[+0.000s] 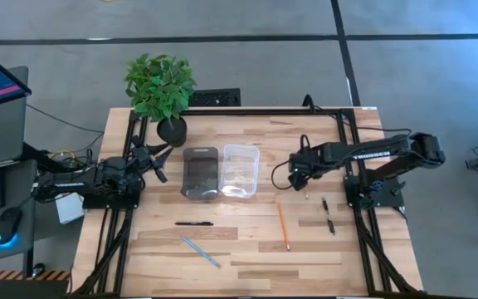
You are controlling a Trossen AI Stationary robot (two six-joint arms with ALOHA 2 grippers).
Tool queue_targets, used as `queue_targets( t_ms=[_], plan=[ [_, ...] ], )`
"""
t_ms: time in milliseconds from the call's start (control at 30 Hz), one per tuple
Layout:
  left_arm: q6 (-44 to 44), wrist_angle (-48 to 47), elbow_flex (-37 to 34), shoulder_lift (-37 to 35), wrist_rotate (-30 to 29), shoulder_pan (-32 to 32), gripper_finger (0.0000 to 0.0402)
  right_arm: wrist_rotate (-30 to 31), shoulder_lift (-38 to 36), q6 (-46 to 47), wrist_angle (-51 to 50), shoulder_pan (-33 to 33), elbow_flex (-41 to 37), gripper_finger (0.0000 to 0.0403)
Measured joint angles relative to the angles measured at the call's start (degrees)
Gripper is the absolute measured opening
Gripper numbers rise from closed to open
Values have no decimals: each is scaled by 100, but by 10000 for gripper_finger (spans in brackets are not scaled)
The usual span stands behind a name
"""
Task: Sort pens & pencils
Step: Put the right yellow pencil into the white bin
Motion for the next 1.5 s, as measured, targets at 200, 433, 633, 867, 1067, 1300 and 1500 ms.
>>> queue_targets(
  t_ms=[200, 433, 633, 867, 1067, 1300, 1500],
  plan=[
    [22, -2, 0, 0, 0, 0, 86, -3, -54, 449, 424, 54, -143, 348],
    [37, -2, 0, 0, -2, 0, 86, 36, 311, 528, 519, 352, -146, 347],
    [39, -2, 0, 0, 0, 2, 86, 146, 650, 592, 541, 320, -146, 346],
    [39, -2, 0, 0, 0, 2, 86, 215, 771, 98, 686, 56, -152, 345],
    [42, -2, 0, 0, 0, 1, 86, 313, 724, -118, 791, -197, -223, 347],
    [42, -2, 0, 1, 0, 0, 86, 23, 726, 103, 1512, -251, -675, 345],
    [42, -3, 0, 1, -1, 0, 86, -223, 709, 335, 1865, -220, -874, 347]
  ],
)
